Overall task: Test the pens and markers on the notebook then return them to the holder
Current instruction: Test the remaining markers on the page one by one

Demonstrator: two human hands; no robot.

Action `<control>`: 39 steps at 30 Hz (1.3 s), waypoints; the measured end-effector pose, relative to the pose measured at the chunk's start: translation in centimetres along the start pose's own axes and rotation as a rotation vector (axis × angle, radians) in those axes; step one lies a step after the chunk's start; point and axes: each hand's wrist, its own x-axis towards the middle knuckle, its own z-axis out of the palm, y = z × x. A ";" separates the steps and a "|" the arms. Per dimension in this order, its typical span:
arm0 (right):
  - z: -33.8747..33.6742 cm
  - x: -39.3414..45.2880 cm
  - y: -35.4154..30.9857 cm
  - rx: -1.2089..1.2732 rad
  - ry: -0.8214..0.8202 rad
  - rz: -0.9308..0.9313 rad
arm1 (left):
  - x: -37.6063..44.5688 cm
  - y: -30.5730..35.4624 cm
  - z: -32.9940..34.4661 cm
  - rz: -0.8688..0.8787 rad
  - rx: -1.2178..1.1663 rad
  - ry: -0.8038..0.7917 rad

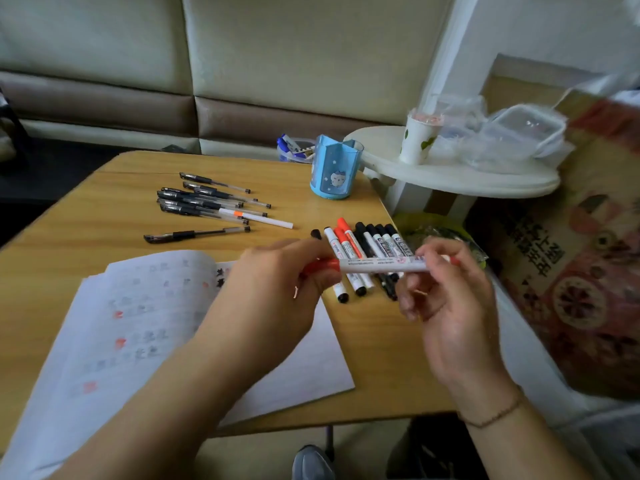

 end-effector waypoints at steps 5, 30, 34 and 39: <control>-3.7 -0.4 -0.5 -0.188 0.036 0.056 | 0.1 0.8 1.6 -0.090 0.098 -0.081; -3.4 2.7 3.6 -1.226 0.270 -0.236 | -0.4 1.3 6.2 -0.270 0.521 -0.408; -1.8 4.4 4.5 -1.407 0.200 -0.274 | -0.4 1.4 6.1 -0.276 0.517 -0.405; -1.1 5.3 5.9 -1.397 0.085 -0.334 | -0.6 1.2 5.2 -0.258 0.470 -0.432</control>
